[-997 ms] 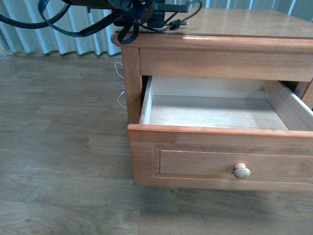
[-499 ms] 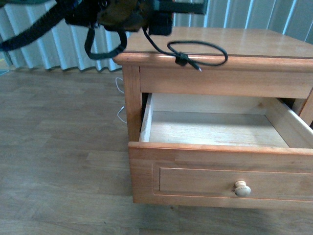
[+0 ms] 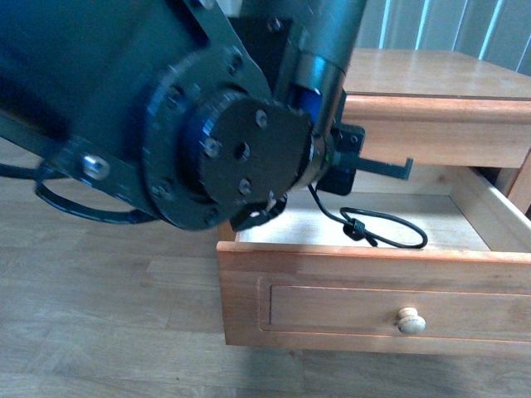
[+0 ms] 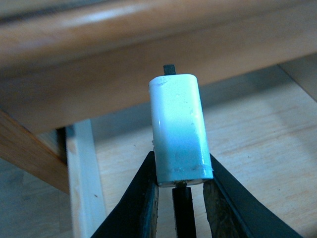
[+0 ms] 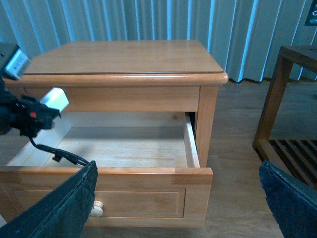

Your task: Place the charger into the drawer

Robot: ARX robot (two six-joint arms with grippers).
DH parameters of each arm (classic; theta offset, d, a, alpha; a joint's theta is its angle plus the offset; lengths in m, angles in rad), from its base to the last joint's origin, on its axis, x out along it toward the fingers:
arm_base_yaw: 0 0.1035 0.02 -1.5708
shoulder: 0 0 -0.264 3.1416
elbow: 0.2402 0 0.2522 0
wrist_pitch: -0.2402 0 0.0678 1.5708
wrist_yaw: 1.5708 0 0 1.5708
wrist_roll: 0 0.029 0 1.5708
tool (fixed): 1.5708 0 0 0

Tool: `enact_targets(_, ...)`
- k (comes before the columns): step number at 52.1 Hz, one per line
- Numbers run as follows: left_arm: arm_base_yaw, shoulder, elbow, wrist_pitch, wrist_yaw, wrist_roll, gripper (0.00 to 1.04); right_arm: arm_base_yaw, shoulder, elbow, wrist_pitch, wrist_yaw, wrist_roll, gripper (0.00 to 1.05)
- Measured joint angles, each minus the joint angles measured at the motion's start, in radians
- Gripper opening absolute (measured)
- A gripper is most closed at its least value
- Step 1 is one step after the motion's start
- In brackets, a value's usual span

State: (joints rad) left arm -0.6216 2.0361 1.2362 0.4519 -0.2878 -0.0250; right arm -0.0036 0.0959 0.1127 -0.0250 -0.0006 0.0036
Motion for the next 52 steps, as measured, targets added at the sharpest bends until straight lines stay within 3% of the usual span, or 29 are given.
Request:
enact_targets(18, -0.021, 0.158, 0.116, -0.035, -0.017, -0.04, 0.23, 0.0, 0.0, 0.0, 0.0, 0.0, 0.0, 0.97)
enact_targets(31, -0.013, 0.172, 0.128, -0.026, -0.049, -0.061, 0.59, 0.0, 0.0, 0.0, 0.0, 0.0, 0.0, 0.97)
enact_targets(44, 0.042, 0.035, 0.003, 0.042, -0.072, -0.067, 0.99, 0.0, 0.0, 0.0, 0.0, 0.0, 0.0, 0.97)
enact_targets(52, 0.095, -0.125, -0.1, 0.073, -0.067, -0.059, 0.99, 0.0, 0.0, 0.0, 0.0, 0.0, 0.0, 0.97)
